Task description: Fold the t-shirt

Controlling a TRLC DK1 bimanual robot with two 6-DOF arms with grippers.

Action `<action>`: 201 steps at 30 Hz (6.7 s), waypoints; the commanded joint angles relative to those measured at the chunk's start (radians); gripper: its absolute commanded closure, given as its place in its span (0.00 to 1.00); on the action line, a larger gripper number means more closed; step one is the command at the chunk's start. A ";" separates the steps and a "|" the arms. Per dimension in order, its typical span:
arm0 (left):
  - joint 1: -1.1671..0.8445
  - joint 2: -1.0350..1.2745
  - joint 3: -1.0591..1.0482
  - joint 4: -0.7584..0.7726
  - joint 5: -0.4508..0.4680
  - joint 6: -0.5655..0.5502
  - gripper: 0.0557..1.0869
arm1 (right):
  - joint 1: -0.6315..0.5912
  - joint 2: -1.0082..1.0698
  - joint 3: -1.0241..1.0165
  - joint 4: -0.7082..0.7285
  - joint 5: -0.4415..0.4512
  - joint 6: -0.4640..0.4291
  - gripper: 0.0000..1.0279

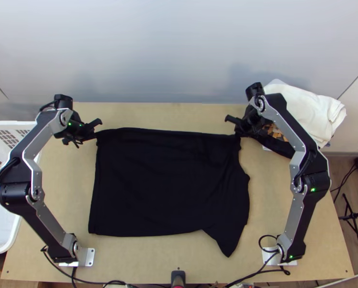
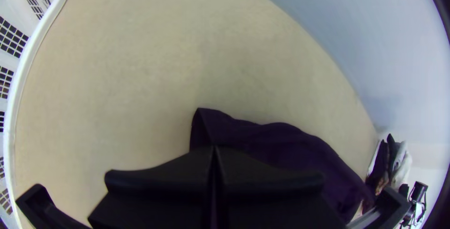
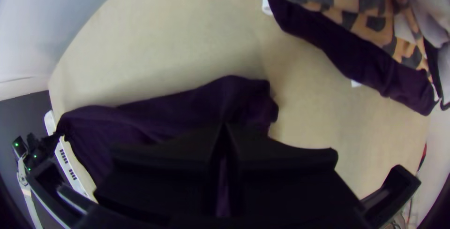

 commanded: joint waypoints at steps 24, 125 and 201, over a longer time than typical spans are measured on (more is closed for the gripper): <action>0.024 -0.222 -0.268 -0.206 0.084 0.210 0.97 | 0.037 -0.250 -0.443 -0.055 0.017 -0.084 0.97; -0.295 -0.532 -0.875 -0.471 -0.146 0.811 0.22 | 0.277 -0.851 -1.291 0.222 -0.065 0.024 0.97; -0.013 -0.402 -0.285 -0.221 0.038 0.653 0.96 | 0.096 -0.673 -0.647 0.265 0.015 -0.226 0.97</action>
